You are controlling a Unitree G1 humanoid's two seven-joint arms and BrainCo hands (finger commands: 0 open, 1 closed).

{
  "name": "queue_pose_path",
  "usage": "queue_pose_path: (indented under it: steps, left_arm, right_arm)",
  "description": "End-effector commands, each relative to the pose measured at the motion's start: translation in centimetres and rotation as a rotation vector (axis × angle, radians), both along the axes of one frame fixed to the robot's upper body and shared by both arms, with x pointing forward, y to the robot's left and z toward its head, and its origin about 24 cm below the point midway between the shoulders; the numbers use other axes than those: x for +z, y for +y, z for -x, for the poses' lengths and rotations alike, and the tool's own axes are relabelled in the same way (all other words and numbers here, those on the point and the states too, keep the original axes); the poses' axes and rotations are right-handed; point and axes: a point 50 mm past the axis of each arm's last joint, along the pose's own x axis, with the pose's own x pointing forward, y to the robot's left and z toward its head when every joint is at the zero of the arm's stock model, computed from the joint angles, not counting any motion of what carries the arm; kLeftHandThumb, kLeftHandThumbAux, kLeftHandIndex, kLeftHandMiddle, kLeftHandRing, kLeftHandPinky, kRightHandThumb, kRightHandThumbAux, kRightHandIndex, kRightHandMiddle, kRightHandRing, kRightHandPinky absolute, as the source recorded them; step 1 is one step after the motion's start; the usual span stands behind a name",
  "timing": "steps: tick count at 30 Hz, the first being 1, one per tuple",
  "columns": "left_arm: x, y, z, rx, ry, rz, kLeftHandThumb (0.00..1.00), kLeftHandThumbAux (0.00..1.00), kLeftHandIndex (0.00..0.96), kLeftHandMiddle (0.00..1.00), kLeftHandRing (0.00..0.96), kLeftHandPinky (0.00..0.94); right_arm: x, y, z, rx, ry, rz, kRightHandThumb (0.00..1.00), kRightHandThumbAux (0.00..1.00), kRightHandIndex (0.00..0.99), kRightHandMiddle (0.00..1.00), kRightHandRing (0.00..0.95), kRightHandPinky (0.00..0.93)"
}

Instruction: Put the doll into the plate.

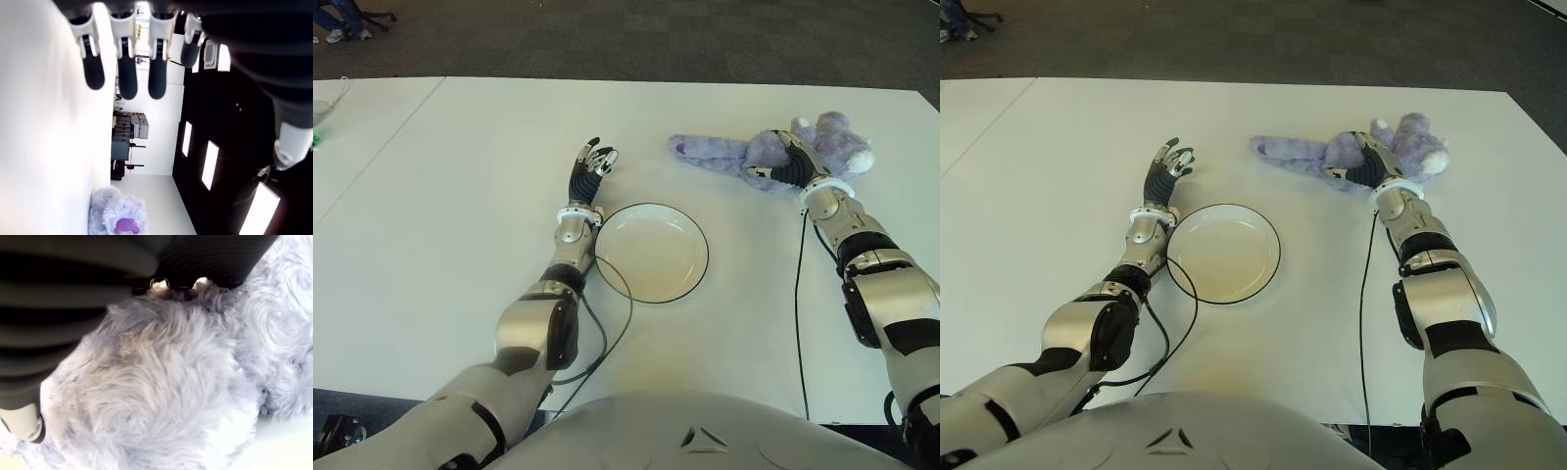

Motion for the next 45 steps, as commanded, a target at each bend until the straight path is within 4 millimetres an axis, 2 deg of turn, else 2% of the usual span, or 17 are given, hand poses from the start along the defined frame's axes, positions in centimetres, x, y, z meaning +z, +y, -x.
queue_pose_path:
  steps: [1, 6, 10, 16, 21, 33, 38, 40, 45]
  left_arm:
    - [-9.0, -0.2, 8.0, 0.023, 0.439, 0.03, 0.0, 0.51, 0.131, 0.258, 0.257, 0.229]
    - [-9.0, -0.2, 8.1, 0.027, 0.438, 0.035, 0.0, 0.51, 0.14, 0.269, 0.272, 0.263]
    - [-9.0, -0.2, 8.1, 0.029, 0.434, 0.037, 0.0, 0.515, 0.142, 0.273, 0.276, 0.262]
    - [-9.0, -0.2, 8.1, 0.03, 0.424, 0.044, 0.0, 0.516, 0.147, 0.274, 0.275, 0.254]
    - [-8.8, -0.4, 8.1, 0.025, 0.41, 0.04, 0.0, 0.519, 0.147, 0.271, 0.274, 0.259]
    - [-8.8, -0.4, 7.9, 0.019, 0.414, 0.013, 0.0, 0.534, 0.144, 0.263, 0.265, 0.237]
    - [-8.8, -0.3, 8.0, 0.022, 0.416, 0.022, 0.0, 0.533, 0.152, 0.273, 0.274, 0.261]
    - [-8.8, -0.3, 8.0, 0.021, 0.419, 0.022, 0.0, 0.53, 0.146, 0.265, 0.261, 0.209]
    - [-8.8, -0.3, 8.0, 0.02, 0.419, 0.025, 0.0, 0.549, 0.163, 0.28, 0.276, 0.266]
  right_arm:
    - [-8.1, -0.3, 5.7, 0.078, 0.456, -0.042, 0.073, 0.509, 0.0, 0.0, 0.0, 0.0]
    - [-7.0, 0.7, 5.7, 0.261, 0.435, -0.1, 0.034, 0.512, 0.0, 0.0, 0.0, 0.0]
    - [-7.3, 1.3, 6.6, 0.357, 0.462, -0.135, 0.018, 0.508, 0.0, 0.0, 0.0, 0.0]
    - [-7.1, 2.5, 9.5, 0.57, 0.463, -0.223, 0.019, 0.497, 0.0, 0.0, 0.0, 0.0]
    - [-5.5, 3.1, 10.7, 0.666, 0.439, -0.285, 0.027, 0.503, 0.0, 0.0, 0.0, 0.0]
    - [-4.0, 3.4, 11.5, 0.678, 0.434, -0.398, 0.057, 0.476, 0.0, 0.0, 0.0, 0.0]
    - [-3.6, 3.7, 12.4, 0.693, 0.433, -0.426, 0.067, 0.469, 0.0, 0.0, 0.0, 0.0]
    - [-3.4, 3.8, 12.7, 0.699, 0.434, -0.428, 0.065, 0.462, 0.0, 0.0, 0.0, 0.0]
    - [-3.0, 4.0, 13.2, 0.71, 0.45, -0.434, 0.056, 0.441, 0.0, 0.0, 0.0, 0.008]
